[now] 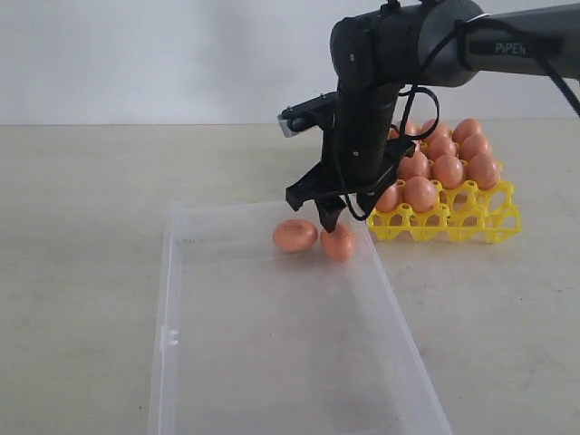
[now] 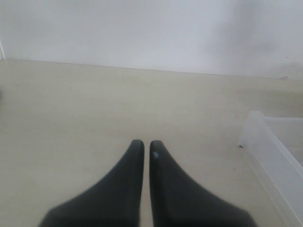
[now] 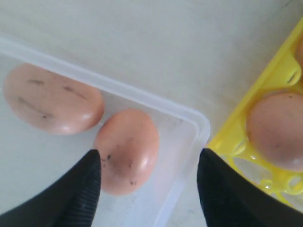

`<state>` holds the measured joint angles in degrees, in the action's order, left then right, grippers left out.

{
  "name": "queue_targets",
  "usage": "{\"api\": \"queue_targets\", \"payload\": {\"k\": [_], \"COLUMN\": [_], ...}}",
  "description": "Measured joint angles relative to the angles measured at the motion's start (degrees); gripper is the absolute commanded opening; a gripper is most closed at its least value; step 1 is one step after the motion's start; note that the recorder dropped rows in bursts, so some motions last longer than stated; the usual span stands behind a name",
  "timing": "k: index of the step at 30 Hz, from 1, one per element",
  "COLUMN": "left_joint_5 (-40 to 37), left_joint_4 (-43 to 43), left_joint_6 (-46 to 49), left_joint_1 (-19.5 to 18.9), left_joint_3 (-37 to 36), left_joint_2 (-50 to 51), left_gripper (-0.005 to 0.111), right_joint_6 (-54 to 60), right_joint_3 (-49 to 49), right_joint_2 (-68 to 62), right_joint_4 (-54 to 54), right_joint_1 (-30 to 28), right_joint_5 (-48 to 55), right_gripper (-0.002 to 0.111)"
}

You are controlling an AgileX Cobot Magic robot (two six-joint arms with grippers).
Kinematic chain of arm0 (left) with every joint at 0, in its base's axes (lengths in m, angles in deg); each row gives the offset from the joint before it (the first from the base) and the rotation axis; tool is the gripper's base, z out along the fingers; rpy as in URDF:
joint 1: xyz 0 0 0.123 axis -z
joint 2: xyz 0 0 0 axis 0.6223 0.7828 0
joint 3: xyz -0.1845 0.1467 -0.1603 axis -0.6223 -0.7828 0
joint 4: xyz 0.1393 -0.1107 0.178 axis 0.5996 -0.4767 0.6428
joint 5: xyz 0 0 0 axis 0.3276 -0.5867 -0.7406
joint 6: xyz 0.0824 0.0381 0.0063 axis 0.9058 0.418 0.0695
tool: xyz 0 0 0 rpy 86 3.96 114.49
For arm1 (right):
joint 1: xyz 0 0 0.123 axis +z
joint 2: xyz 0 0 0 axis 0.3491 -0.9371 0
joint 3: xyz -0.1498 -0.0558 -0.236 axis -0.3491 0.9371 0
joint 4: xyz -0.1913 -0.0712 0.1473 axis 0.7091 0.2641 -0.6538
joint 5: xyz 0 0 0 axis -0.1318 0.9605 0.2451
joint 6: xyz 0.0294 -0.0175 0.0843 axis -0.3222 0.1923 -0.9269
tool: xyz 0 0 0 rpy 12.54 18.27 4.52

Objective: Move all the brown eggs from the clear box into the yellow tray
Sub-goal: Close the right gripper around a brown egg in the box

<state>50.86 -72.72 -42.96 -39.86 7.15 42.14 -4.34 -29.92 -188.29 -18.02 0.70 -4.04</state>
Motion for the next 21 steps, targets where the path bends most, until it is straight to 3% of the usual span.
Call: {"api": "queue_targets", "payload": {"k": [16,21], "left_joint_5": [0.0,0.0], "left_joint_4": [0.0,0.0], "left_joint_6": [0.0,0.0], "left_joint_1": [0.0,0.0], "left_joint_3": [0.0,0.0], "left_joint_2": [0.0,0.0], "left_gripper": [0.004,0.004], "right_joint_6": [6.91,6.66], "right_joint_3": [0.0,0.0], "right_joint_2": [2.29,2.61], "right_joint_4": [-1.7,-7.49], "right_joint_1": [0.0,0.0], "right_joint_5": [-3.2,0.06], "right_gripper": [0.05,0.05]}}
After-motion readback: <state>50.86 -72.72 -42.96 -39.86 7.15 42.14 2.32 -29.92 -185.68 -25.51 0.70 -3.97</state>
